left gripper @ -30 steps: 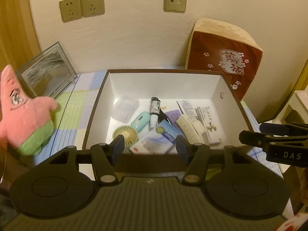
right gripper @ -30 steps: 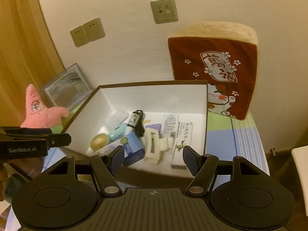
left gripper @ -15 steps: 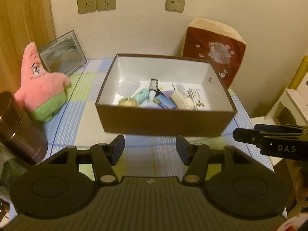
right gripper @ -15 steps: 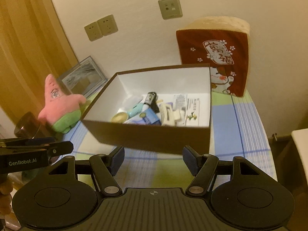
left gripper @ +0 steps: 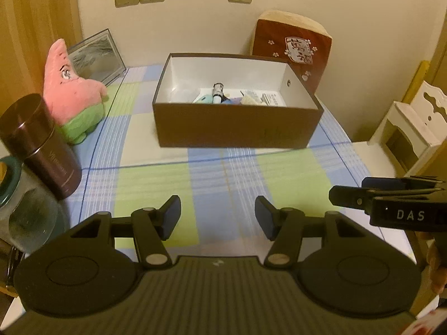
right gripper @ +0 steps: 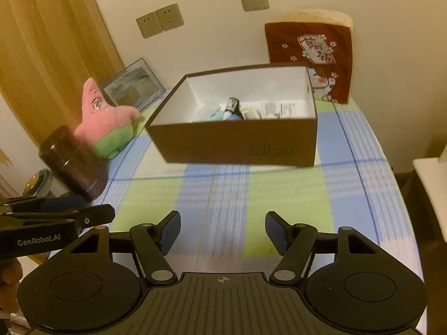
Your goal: Organize rigid objects
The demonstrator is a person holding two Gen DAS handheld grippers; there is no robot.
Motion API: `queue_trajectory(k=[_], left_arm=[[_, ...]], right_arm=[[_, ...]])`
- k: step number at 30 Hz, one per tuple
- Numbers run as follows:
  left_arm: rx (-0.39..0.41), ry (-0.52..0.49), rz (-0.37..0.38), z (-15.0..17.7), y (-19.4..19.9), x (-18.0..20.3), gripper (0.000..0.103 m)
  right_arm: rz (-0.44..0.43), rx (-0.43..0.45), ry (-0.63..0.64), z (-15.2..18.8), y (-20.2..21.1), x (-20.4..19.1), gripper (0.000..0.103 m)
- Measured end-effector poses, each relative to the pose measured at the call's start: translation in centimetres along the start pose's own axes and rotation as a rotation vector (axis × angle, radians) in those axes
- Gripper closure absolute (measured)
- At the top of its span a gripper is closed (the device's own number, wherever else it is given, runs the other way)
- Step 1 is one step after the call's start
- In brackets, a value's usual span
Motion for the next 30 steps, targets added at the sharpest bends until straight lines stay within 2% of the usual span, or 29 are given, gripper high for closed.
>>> queue_trajectory(k=[15,30], left_arm=[[-0.020,-0.009,0.024,5.5,4.8,-1.7,0.047],[-0.014,-0.004,0.012,6.6,6.1,0.5,0.047]], right_arm=[[0.036,-0.027,-0.014,6.0,3.5,-3.6,0.036],[0.013,-0.035,0.004,7.0,5.2,-2.5,0.036]])
Point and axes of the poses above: each gripper's, at about its wrist camera, not at the fingertips, and y roughly against the way its jaws point, x to its right, z to its underside, the point moved 4 cm from there along -y, roughly the way its jaws point, and after that the axes turned 4 degrees about x, right-handed, at the moved point
